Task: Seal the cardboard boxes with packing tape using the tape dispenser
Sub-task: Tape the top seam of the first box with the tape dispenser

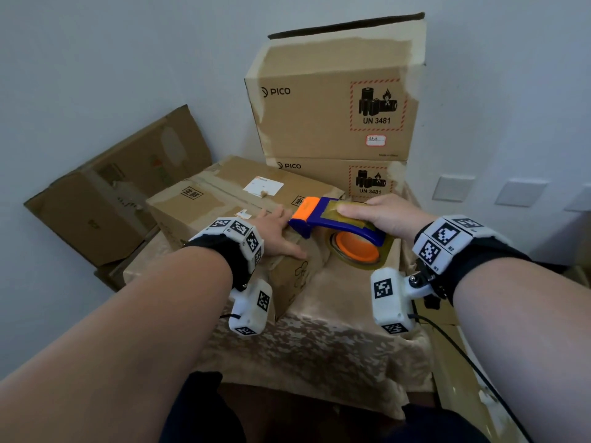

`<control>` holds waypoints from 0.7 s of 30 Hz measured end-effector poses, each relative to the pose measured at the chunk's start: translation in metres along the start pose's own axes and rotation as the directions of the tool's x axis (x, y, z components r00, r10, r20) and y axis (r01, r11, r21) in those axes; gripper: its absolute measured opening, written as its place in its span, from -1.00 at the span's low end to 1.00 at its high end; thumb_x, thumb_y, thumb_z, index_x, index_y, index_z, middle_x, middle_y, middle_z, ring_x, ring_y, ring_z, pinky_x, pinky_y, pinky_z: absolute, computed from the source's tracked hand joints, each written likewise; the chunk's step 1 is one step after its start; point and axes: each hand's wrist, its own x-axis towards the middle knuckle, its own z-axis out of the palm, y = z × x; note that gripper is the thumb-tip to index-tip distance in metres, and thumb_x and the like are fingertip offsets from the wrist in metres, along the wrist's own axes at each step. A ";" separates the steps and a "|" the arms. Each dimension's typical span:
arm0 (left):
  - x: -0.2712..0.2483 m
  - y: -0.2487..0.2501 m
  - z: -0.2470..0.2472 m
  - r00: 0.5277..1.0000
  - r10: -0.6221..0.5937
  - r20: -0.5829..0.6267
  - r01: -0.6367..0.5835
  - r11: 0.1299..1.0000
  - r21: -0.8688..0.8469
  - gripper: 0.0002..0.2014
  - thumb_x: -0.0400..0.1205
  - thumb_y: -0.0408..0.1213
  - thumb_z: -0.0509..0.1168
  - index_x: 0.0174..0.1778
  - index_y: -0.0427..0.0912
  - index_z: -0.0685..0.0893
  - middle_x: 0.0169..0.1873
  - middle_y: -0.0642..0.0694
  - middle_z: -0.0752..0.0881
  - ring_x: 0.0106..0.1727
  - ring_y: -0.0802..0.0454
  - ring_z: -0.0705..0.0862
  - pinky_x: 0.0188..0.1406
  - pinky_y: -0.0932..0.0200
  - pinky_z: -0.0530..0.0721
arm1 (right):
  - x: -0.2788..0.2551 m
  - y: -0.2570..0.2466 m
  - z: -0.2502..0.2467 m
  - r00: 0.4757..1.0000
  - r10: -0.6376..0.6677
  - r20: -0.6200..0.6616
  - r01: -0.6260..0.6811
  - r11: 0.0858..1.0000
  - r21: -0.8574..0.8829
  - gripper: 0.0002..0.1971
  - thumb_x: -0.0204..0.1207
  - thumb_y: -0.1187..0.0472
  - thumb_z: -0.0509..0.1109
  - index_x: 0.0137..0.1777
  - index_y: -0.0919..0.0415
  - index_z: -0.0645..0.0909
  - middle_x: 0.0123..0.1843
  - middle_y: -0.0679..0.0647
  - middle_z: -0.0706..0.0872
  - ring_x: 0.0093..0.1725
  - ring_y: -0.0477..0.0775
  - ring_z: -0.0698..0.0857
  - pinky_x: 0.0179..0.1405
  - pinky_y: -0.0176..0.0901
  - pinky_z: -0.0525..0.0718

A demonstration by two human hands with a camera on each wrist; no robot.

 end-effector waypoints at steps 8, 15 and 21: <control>-0.002 0.006 0.003 1.000 -0.014 -0.006 0.014 0.999 0.028 -0.12 0.52 0.28 0.27 0.68 0.19 -0.04 0.69 0.02 -0.17 0.68 -0.16 -0.14 0.56 -0.34 0.00 | -0.005 -0.002 0.004 0.995 0.067 -0.080 -0.054 0.987 0.150 -0.16 0.38 -0.56 0.12 0.26 0.18 0.64 0.16 -0.01 0.67 0.15 0.04 0.62 0.35 0.00 0.47; -0.002 0.004 0.004 1.000 0.001 -0.008 -0.001 1.000 -0.002 -0.18 0.58 0.23 0.22 0.69 0.10 0.01 0.68 -0.08 -0.21 0.68 -0.15 -0.15 0.58 -0.29 -0.01 | -0.006 0.008 0.009 0.998 0.003 -0.056 0.004 0.993 0.119 -0.36 0.40 -0.29 0.44 -0.01 0.38 0.77 -0.13 0.22 0.83 -0.05 0.21 0.79 0.10 -0.02 0.69; -0.009 0.002 0.004 1.000 -0.002 0.026 0.004 0.998 -0.062 -0.11 0.61 0.07 0.28 0.69 0.04 -0.17 0.67 -0.13 -0.26 0.68 -0.16 -0.19 0.63 -0.18 -0.05 | -0.020 0.011 0.014 0.999 -0.017 -0.039 0.022 0.990 0.137 -0.35 0.43 -0.27 0.42 0.03 0.42 0.74 -0.08 0.28 0.82 -0.04 0.26 0.78 0.14 0.04 0.67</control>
